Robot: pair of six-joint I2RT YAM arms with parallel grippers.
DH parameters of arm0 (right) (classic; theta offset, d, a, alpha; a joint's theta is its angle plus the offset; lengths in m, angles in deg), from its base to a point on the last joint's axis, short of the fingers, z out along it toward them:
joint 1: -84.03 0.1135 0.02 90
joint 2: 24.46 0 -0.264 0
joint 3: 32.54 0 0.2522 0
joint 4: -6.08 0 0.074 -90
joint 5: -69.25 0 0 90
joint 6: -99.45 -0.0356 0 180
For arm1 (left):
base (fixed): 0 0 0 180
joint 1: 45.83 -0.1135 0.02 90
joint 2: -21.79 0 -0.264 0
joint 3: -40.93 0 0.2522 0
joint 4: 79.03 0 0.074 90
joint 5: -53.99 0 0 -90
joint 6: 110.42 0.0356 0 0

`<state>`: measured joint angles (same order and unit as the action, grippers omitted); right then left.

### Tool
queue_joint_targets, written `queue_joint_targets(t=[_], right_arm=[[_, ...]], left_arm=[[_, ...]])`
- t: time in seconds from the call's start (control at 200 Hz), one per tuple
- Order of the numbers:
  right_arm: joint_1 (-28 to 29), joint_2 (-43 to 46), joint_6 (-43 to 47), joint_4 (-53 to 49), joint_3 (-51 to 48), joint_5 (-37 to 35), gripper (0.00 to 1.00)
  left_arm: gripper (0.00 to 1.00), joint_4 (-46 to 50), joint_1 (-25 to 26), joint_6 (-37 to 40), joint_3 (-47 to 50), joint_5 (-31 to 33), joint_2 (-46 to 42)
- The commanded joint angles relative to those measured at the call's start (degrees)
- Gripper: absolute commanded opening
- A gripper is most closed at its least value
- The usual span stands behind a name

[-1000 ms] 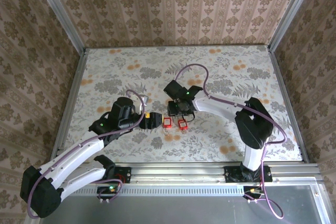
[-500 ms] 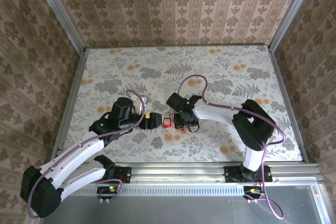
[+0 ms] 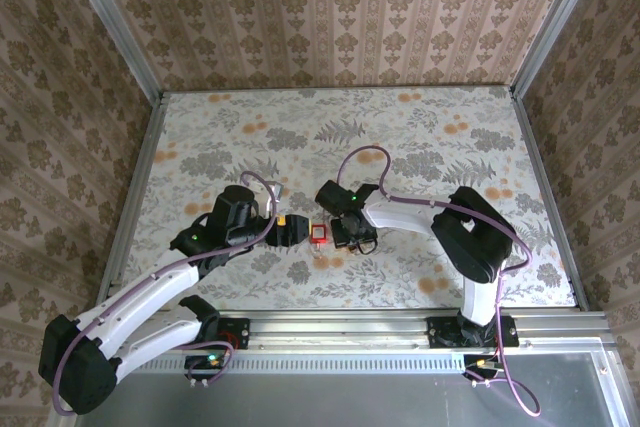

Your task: Unlock with the key

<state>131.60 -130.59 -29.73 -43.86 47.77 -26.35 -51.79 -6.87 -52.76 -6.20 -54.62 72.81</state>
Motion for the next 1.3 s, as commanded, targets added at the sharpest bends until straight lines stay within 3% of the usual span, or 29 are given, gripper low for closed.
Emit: queue_joint_targets(t=[0.0, 0.335, 0.57, 0.955, 1.295], right_arm=[[0.31, 0.16, -0.81, 0.80, -1.23, -0.72, 0.37], [0.44, 3.95, -0.48, -2.42, -1.80, -4.89, 0.29], [0.13, 6.20, 0.13, -6.37, -2.56, -10.70, 0.06], [-6.03, 16.86, 3.55, -17.77, -3.42, -23.02, 0.02], [-8.46, 12.24, 5.16, -22.92, -2.28, -32.85, 0.02]], left_arm=[[0.90, -0.60, 0.15, -0.09, -0.47, 0.20, 0.68], [0.90, -1.24, 0.15, -0.18, -0.22, -0.20, 1.53], [0.90, -1.61, 0.14, -0.35, 0.14, -0.29, 1.45], [0.90, -2.56, 0.09, -0.09, 0.58, -0.46, 1.62], [0.90, -3.10, 0.15, -0.16, 0.76, -0.81, 2.10]])
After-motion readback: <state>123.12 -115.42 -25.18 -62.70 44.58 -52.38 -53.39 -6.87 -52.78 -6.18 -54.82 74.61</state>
